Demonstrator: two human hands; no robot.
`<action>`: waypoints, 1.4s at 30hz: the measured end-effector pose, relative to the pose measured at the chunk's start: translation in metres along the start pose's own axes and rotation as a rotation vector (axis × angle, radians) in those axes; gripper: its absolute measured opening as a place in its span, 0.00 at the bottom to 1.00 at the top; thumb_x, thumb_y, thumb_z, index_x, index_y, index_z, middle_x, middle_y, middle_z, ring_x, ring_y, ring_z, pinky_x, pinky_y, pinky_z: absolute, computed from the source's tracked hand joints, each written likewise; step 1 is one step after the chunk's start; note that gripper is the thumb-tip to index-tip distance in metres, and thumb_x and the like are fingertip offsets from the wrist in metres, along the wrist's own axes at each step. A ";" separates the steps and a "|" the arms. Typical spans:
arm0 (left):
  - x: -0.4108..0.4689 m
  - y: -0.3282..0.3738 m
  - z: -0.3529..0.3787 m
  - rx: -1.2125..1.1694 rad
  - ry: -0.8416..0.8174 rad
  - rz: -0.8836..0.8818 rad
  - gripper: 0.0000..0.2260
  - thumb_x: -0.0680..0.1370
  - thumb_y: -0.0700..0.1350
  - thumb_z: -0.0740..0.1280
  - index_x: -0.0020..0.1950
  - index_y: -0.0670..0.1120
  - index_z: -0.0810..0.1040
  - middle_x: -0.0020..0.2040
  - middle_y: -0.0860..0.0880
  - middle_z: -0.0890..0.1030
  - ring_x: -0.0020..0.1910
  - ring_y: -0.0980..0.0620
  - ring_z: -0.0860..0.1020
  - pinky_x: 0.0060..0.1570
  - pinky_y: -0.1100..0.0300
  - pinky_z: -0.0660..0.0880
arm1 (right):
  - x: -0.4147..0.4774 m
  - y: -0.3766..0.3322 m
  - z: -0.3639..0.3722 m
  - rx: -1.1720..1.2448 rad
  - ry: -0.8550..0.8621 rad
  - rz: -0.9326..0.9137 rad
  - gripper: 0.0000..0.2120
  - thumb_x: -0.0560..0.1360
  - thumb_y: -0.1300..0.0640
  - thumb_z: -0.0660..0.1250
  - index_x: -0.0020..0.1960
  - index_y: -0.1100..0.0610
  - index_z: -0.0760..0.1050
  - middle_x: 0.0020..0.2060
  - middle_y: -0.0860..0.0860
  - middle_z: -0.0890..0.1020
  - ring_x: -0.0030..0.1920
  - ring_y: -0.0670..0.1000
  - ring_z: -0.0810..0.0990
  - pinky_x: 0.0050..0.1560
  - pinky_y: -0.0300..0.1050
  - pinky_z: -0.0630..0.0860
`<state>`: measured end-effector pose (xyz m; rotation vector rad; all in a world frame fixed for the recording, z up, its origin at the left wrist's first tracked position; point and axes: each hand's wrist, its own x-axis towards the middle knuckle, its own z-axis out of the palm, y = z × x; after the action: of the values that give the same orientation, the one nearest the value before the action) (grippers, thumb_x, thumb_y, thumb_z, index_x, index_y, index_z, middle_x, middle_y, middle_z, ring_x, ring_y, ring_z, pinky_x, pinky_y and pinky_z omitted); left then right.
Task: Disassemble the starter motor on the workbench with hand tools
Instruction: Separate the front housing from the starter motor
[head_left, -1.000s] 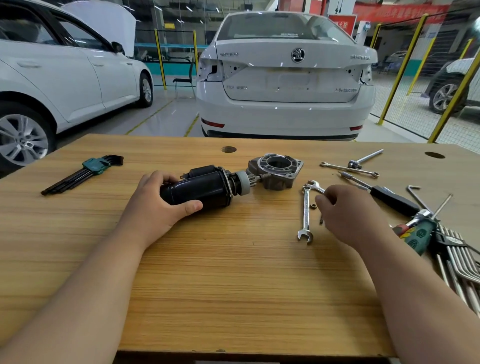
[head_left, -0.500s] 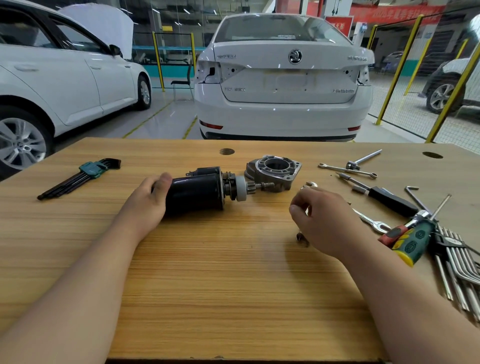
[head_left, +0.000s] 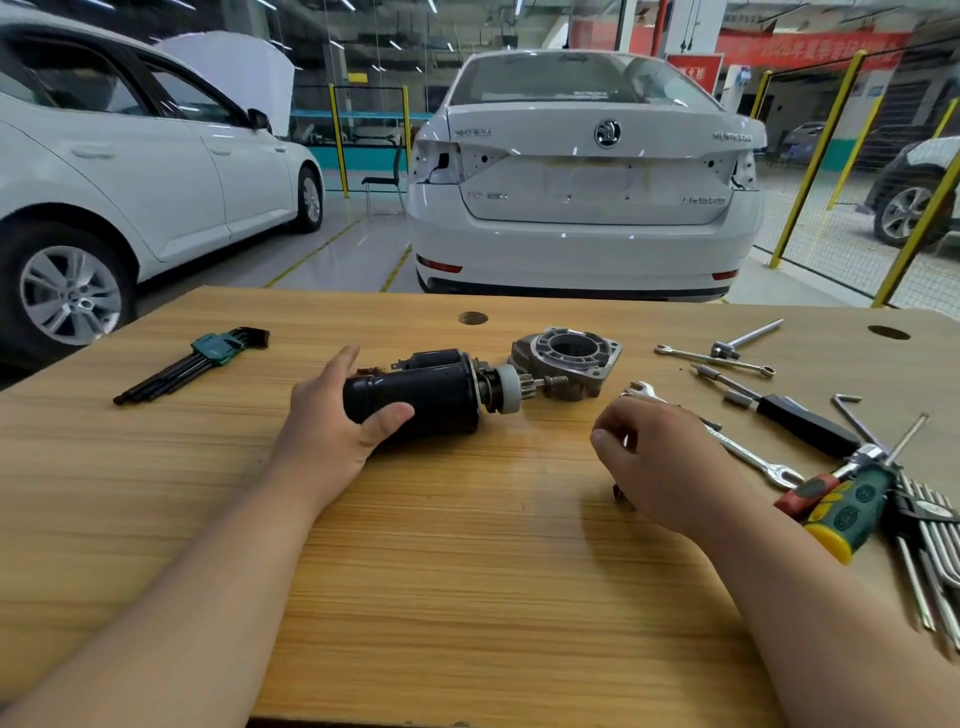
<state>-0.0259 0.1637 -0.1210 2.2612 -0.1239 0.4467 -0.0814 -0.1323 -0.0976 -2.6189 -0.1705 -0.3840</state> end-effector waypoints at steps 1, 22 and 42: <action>-0.001 0.001 0.000 0.009 0.004 0.028 0.46 0.65 0.69 0.66 0.79 0.54 0.56 0.72 0.43 0.65 0.72 0.46 0.61 0.66 0.48 0.62 | -0.001 0.000 -0.001 0.006 -0.002 -0.003 0.07 0.78 0.52 0.64 0.42 0.42 0.73 0.40 0.39 0.76 0.41 0.41 0.74 0.36 0.36 0.67; -0.006 0.027 0.020 0.363 0.266 1.020 0.27 0.76 0.61 0.63 0.66 0.43 0.66 0.59 0.44 0.68 0.56 0.42 0.69 0.60 0.49 0.69 | 0.110 -0.059 -0.014 0.092 -0.120 -0.250 0.30 0.75 0.41 0.67 0.73 0.50 0.64 0.69 0.48 0.72 0.67 0.49 0.70 0.61 0.44 0.66; -0.018 0.024 0.012 0.238 -0.130 0.410 0.55 0.60 0.64 0.77 0.71 0.65 0.38 0.63 0.60 0.61 0.60 0.63 0.56 0.67 0.59 0.59 | 0.050 -0.060 -0.007 -0.187 -0.013 -0.538 0.32 0.74 0.48 0.70 0.74 0.50 0.62 0.69 0.47 0.66 0.68 0.48 0.60 0.70 0.48 0.62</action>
<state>-0.0448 0.1381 -0.1178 2.5024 -0.6397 0.5502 -0.0462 -0.0812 -0.0497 -2.7271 -0.8920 -0.5857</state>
